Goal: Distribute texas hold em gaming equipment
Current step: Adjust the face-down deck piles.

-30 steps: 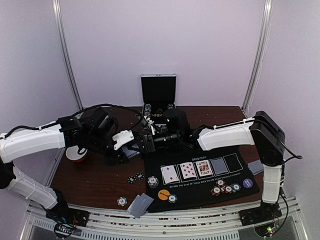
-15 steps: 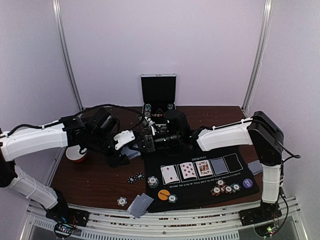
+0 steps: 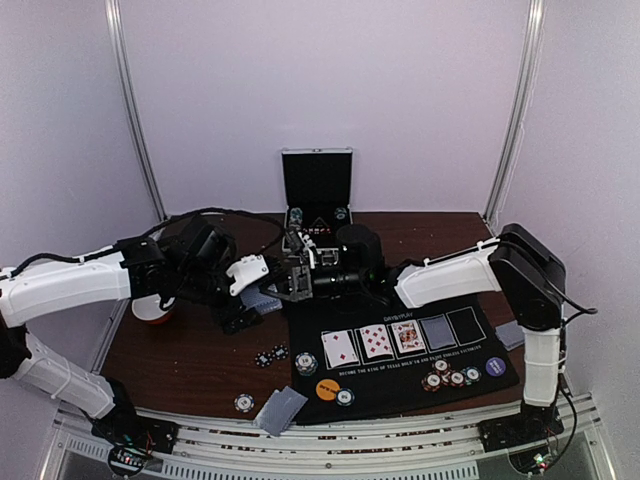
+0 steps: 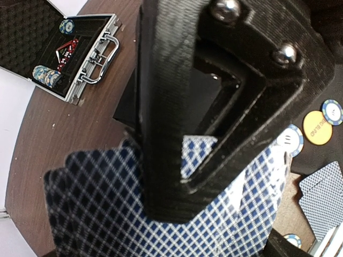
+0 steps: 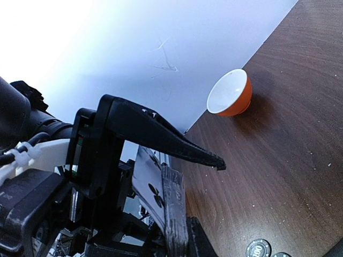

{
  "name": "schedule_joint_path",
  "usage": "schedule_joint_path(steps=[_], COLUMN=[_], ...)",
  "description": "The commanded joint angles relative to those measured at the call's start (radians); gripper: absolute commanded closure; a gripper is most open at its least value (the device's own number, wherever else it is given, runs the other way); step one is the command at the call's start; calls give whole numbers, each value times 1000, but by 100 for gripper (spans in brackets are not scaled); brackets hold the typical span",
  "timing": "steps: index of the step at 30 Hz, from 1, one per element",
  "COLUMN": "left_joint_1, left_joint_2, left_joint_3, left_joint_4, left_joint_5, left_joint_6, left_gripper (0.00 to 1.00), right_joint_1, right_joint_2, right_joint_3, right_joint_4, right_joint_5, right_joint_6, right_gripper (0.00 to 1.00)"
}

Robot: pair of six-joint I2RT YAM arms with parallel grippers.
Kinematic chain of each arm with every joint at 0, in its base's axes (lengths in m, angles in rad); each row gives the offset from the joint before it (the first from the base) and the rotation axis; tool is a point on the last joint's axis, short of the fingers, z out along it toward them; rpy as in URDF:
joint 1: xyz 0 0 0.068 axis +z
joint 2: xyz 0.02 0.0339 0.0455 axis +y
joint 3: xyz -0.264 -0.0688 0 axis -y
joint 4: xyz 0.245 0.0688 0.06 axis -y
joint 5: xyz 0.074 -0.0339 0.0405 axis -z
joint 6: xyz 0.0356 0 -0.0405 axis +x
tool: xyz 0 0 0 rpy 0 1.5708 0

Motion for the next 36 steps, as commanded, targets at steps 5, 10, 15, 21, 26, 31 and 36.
schedule_joint_path(steps=[5, 10, 15, 21, 26, 31, 36], left_joint_1=[10, 10, 10, 10, 10, 10, 10], left_joint_2=[20, 17, 6, 16, 31, 27, 21], left_joint_3=[17, 18, 16, 18, 29, 28, 20], left_joint_4=[101, 83, 70, 49, 30, 28, 28], left_joint_5=[-52, -32, -13, -31, -36, -28, -31], left_joint_6=[29, 31, 36, 40, 42, 43, 43], left_gripper=[40, 56, 63, 63, 63, 63, 64], right_joint_1=[30, 29, 29, 30, 26, 25, 21], right_joint_2=[5, -2, 1, 7, -6, -21, -44], right_joint_3=[-12, -13, 1, 26, 38, 38, 33], right_joint_4=[61, 9, -44, -113, -203, -258, -297], right_joint_5=[-76, -58, -48, -26, 48, 80, 96], right_joint_6=[44, 2, -41, -88, -140, -177, -198], right_gripper=[100, 96, 90, 80, 72, 70, 69])
